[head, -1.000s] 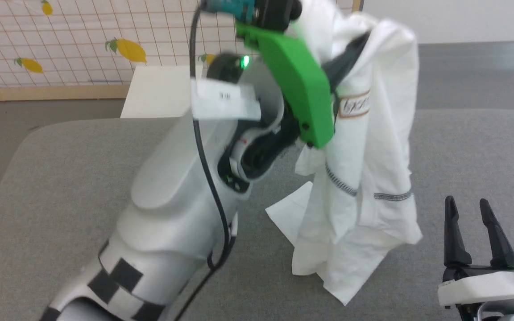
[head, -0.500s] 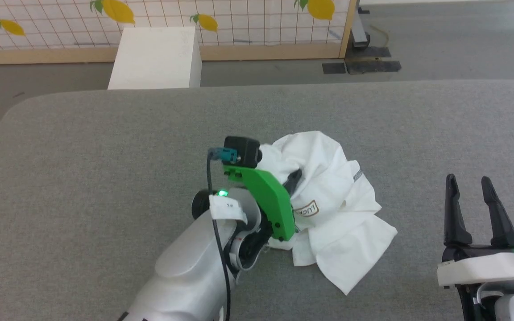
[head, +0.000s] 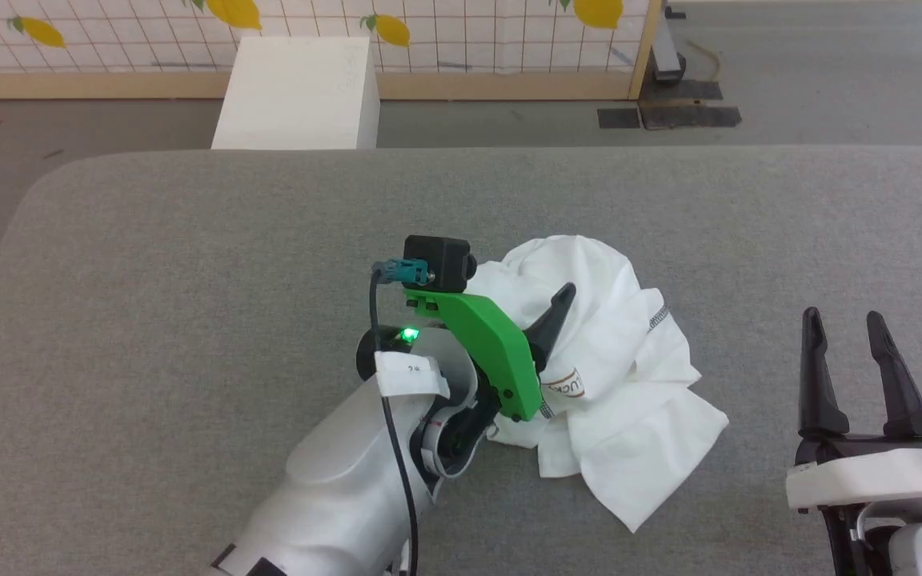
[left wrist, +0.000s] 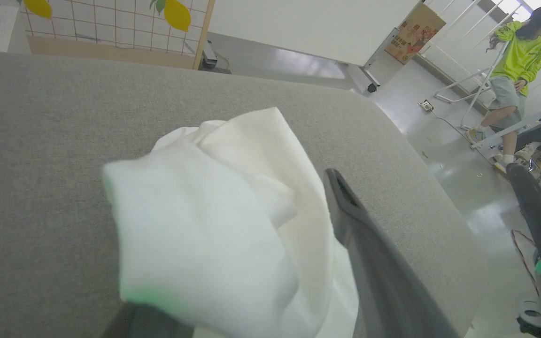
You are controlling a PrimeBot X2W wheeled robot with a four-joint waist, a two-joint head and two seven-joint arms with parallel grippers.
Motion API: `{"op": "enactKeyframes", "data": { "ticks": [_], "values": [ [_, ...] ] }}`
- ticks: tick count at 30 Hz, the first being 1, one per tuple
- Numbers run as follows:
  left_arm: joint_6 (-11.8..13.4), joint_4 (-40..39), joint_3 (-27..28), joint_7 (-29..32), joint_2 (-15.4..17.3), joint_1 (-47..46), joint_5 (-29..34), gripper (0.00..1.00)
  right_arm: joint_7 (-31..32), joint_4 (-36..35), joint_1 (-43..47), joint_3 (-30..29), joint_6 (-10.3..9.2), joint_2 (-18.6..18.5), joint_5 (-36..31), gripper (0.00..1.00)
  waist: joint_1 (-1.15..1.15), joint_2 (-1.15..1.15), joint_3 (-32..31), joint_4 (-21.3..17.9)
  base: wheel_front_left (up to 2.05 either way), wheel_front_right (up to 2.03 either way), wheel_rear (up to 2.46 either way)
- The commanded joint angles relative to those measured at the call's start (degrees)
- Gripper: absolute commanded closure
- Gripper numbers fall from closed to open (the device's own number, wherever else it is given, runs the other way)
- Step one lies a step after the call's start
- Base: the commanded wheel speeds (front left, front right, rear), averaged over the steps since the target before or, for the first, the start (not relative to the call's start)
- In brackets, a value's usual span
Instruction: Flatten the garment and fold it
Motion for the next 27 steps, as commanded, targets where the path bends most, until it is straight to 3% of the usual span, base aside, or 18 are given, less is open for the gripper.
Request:
{"op": "enactKeyframes", "data": {
  "ticks": [1,4,11,15,22,27],
  "values": [
    [0.1,-1.2,0.1,-0.9,0.6,-0.6,0.6,0.0,-0.3,0.1,0.0,-0.1,-0.09,0.0,-0.6,0.0,0.0,0.0,-0.9,0.5,0.0,0.0,0.0],
    [1.6,-4.4,0.7,-2.4,2.9,0.8,1.5,0.0,-0.3,0.0,0.4,0.0,-0.09,0.0,-0.6,0.0,0.0,0.0,-1.7,0.6,0.0,0.0,0.0],
    [9.3,-15.6,3.2,-7.1,12.0,9.1,5.1,0.0,-0.3,-0.5,1.8,-0.4,-0.09,0.0,-0.5,0.0,0.0,0.0,-2.3,0.9,0.0,0.0,0.0],
    [13.3,-22.7,5.0,-11.2,15.6,15.3,6.4,0.0,-0.3,-0.9,2.2,-0.6,-0.09,0.0,-0.5,0.0,0.0,0.0,-2.1,1.2,0.0,0.0,0.0],
    [17.9,-29.4,9.8,-18.6,17.7,27.6,8.6,0.0,-0.3,-0.9,2.8,0.1,-0.09,0.0,-0.5,0.0,0.0,0.0,-2.0,1.0,0.0,0.0,0.0],
    [17.7,-31.2,12.4,-19.2,17.7,34.5,13.0,0.0,-0.3,-1.0,3.4,0.8,-0.09,0.0,-0.6,0.0,0.0,0.0,-2.0,0.7,0.0,0.0,0.0]
  ]
}}
